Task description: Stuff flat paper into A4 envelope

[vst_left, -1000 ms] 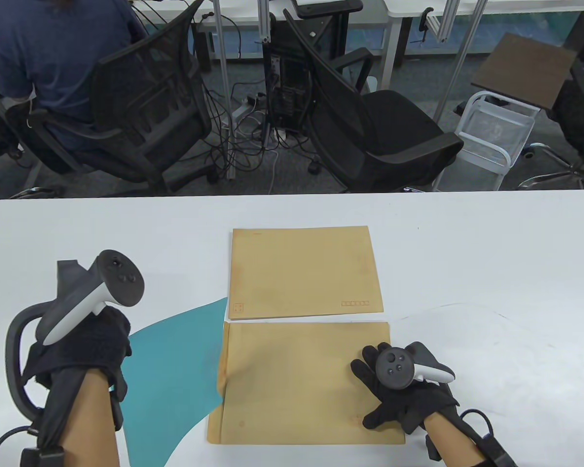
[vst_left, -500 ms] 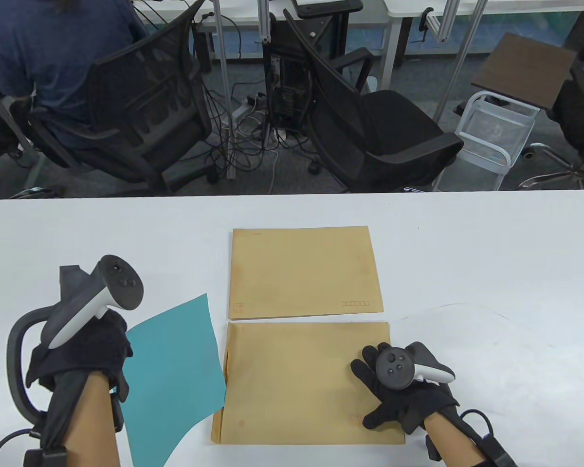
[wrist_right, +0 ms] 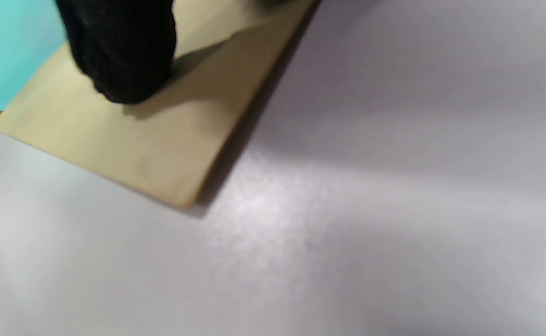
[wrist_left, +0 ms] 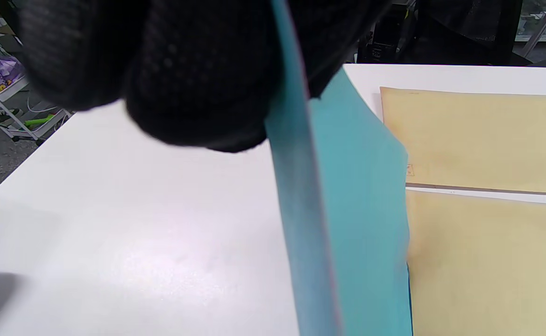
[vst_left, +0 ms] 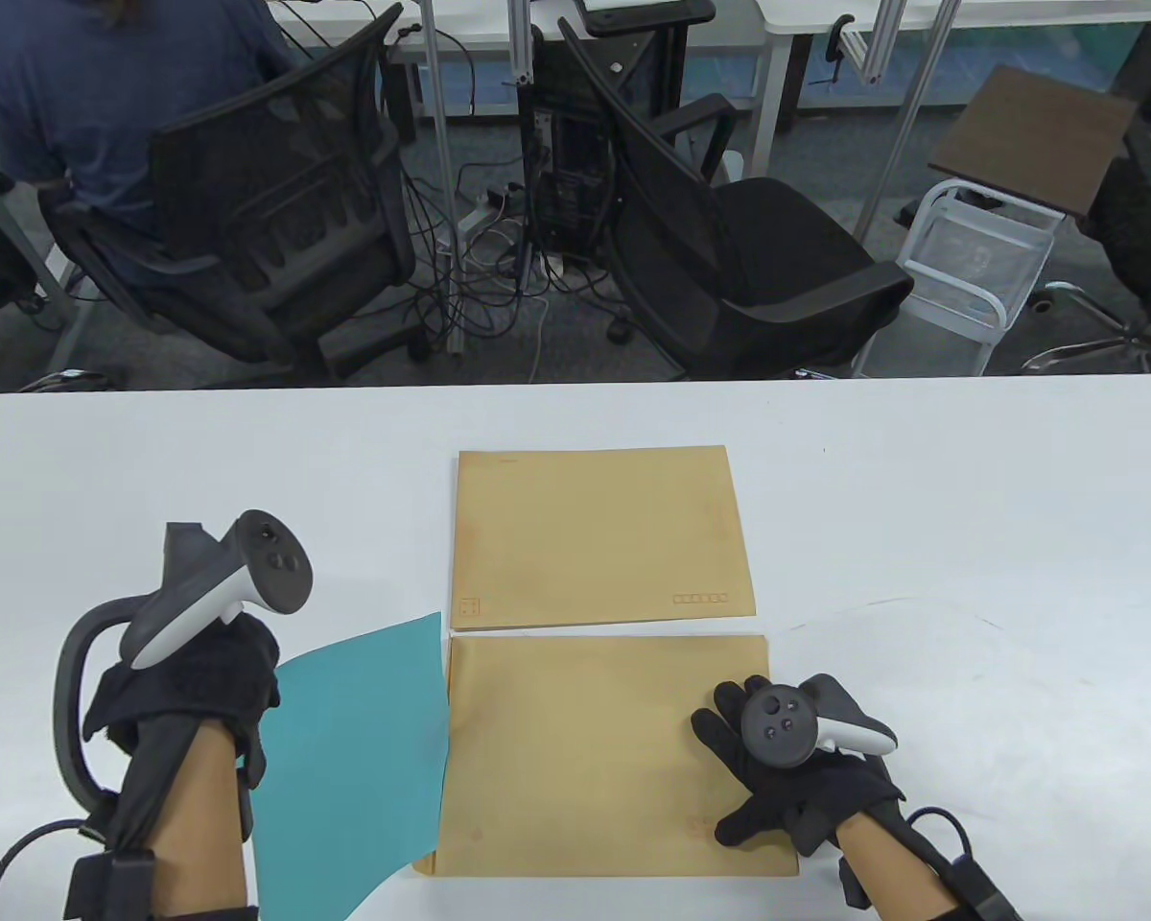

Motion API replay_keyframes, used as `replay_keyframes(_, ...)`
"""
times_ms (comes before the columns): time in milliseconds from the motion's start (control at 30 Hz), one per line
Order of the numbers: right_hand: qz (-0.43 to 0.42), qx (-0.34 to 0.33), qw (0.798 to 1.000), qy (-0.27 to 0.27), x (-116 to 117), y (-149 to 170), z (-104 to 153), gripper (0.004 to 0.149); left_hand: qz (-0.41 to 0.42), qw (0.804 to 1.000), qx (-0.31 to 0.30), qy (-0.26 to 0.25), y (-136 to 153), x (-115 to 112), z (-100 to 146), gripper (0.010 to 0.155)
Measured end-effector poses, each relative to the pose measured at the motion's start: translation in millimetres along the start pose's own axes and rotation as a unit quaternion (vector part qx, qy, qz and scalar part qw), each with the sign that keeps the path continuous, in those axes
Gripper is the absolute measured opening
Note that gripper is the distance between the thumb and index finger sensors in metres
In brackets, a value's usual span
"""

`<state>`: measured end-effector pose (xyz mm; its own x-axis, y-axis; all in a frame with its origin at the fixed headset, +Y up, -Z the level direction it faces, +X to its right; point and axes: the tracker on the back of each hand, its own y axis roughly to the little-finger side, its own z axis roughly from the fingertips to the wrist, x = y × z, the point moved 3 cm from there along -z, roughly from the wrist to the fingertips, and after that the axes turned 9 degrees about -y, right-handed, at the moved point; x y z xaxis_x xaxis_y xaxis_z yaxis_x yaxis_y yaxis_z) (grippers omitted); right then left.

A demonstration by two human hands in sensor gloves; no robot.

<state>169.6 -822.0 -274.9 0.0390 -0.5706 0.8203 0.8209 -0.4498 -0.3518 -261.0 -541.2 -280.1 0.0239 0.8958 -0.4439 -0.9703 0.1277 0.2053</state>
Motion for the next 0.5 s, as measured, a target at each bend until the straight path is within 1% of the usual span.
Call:
replay_keyframes(67, 0.0, 0.0, 1.0, 0.0, 0, 0, 0, 0.103, -0.008, 1.0, -0.005, 0.0, -2, -3, -4, 0.048)
replay_keyframes(300, 0.0, 0.0, 1.0, 0.0, 0, 0, 0, 0.103, -0.054, 0.998, 0.007, 0.009, -7, -14, -18, 0.047)
replay_keyframes(500, 0.0, 0.0, 1.0, 0.0, 0, 0, 0, 0.103, -0.071, 0.997, -0.014, 0.019, -14, -21, -29, 0.047)
